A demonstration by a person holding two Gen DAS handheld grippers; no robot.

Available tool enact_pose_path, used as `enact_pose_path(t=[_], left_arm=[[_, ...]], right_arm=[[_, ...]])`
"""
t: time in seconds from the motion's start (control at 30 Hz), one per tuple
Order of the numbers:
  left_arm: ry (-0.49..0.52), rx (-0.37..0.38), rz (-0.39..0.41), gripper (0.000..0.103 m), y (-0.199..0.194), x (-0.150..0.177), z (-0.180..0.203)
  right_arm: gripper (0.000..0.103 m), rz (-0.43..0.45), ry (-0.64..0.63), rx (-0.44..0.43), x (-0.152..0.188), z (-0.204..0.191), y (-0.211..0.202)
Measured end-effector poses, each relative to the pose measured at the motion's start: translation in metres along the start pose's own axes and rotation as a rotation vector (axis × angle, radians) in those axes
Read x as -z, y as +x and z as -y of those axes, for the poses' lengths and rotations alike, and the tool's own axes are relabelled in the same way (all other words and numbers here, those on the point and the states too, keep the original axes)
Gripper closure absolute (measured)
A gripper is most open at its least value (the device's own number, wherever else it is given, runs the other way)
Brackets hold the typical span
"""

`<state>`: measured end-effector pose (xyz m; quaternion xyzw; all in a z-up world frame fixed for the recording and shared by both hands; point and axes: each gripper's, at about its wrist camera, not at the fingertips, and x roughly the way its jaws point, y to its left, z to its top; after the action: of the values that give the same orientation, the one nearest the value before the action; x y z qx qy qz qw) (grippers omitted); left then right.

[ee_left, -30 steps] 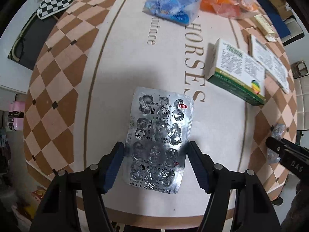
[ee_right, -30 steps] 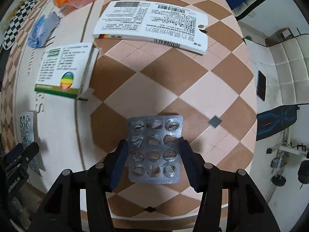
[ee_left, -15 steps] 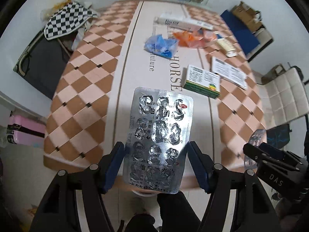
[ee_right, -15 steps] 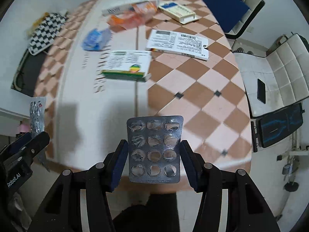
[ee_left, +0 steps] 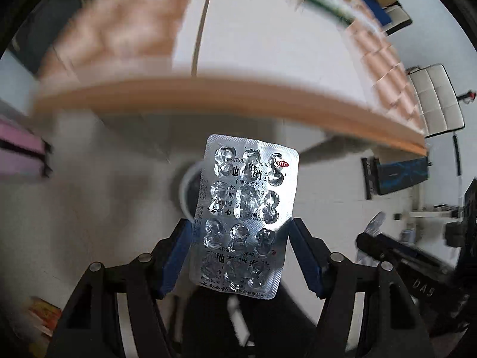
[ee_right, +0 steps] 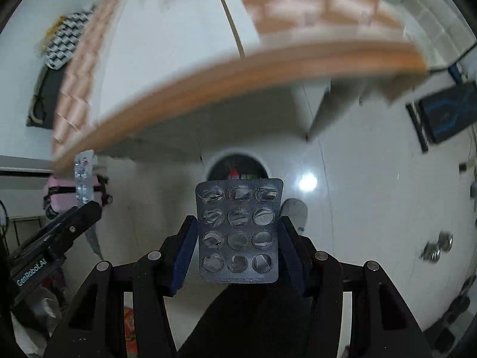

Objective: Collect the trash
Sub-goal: 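Carry both blister packs to the trash bin and release them inside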

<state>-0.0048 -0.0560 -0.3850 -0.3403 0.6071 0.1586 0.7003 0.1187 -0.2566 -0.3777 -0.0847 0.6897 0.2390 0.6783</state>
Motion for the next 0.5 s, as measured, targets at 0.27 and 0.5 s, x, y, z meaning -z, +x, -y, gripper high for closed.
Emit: enact_pose_path(t=[0.27, 0.5], left_arm=[[-0.16, 0.107, -0.171, 0.038, 0.172, -0.019, -0.058], [-0.196, 0.146, -0.238, 0.036, 0.259, -0.04, -0.08]], right_arm=[[0.046, -0.12, 0.085, -0.008, 0.007, 0.028, 0.159], [0.046, -0.152, 0.108, -0.066, -0.021, 0.041, 0.28]])
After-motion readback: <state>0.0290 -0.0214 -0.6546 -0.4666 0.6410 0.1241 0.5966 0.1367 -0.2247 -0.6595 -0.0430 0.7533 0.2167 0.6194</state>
